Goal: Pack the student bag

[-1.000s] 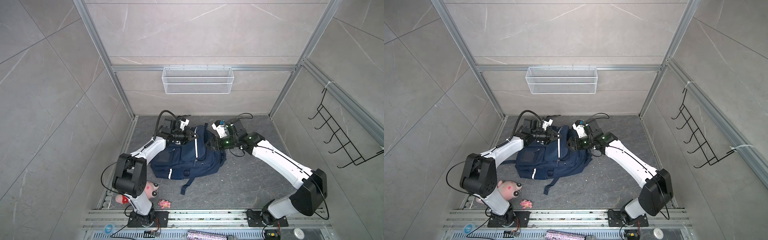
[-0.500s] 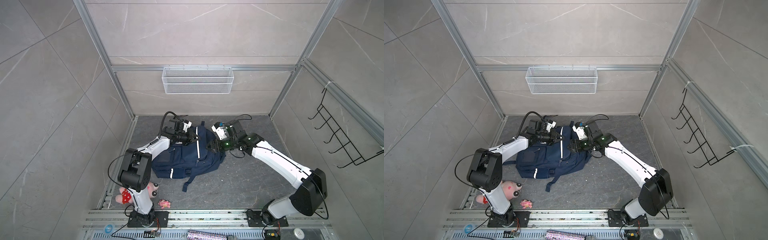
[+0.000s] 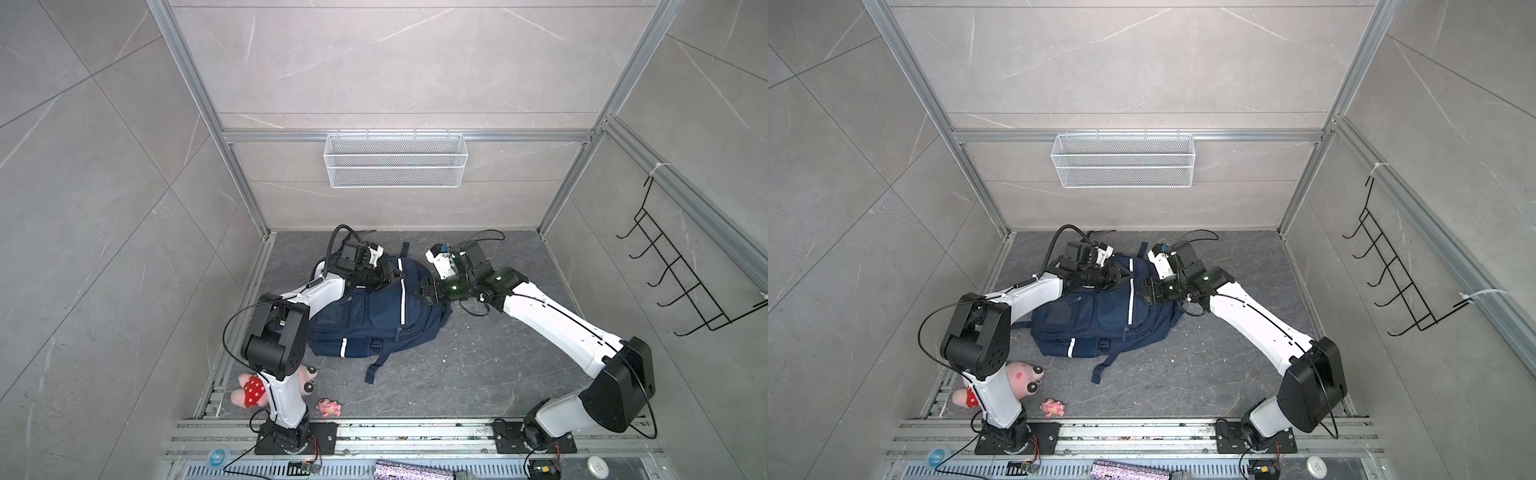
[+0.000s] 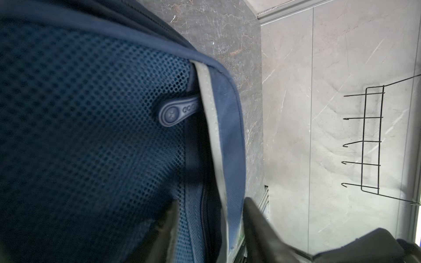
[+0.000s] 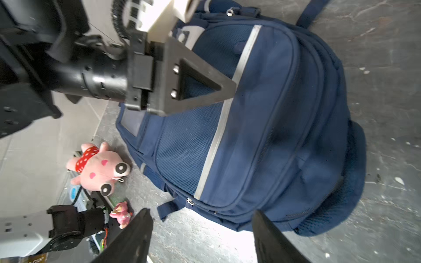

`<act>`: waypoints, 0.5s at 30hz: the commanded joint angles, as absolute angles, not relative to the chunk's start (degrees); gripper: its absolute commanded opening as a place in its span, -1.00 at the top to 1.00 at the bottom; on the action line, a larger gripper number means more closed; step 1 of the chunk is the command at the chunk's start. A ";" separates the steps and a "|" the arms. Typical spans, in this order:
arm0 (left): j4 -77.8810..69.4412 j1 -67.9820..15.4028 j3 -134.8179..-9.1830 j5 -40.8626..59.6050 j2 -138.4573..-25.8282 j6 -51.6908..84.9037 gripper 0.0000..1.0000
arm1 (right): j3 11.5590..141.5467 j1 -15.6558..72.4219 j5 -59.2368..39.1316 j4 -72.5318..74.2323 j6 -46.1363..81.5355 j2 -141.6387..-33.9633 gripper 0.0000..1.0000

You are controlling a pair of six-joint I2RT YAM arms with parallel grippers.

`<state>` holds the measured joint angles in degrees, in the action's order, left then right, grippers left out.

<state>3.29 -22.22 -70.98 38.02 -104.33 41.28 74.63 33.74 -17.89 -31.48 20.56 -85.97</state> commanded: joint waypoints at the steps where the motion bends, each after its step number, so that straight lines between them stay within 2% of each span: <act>1: 13.00 -21.84 -71.37 34.72 -100.28 39.02 -0.26 | 72.54 33.93 -15.10 -33.48 21.29 -83.71 -0.43; 4: 20.67 -21.88 -70.70 34.42 -96.25 36.64 -0.38 | 70.82 34.00 -13.64 -35.27 21.01 -83.04 -0.42; 9: 29.30 -21.71 -65.84 33.06 -86.67 34.78 -0.40 | 68.51 33.94 -13.55 -35.28 21.01 -82.77 -0.43; 15: 31.08 -21.67 -55.08 32.76 -76.43 39.52 -0.35 | 68.10 34.01 -14.32 -35.80 20.24 -84.84 -0.42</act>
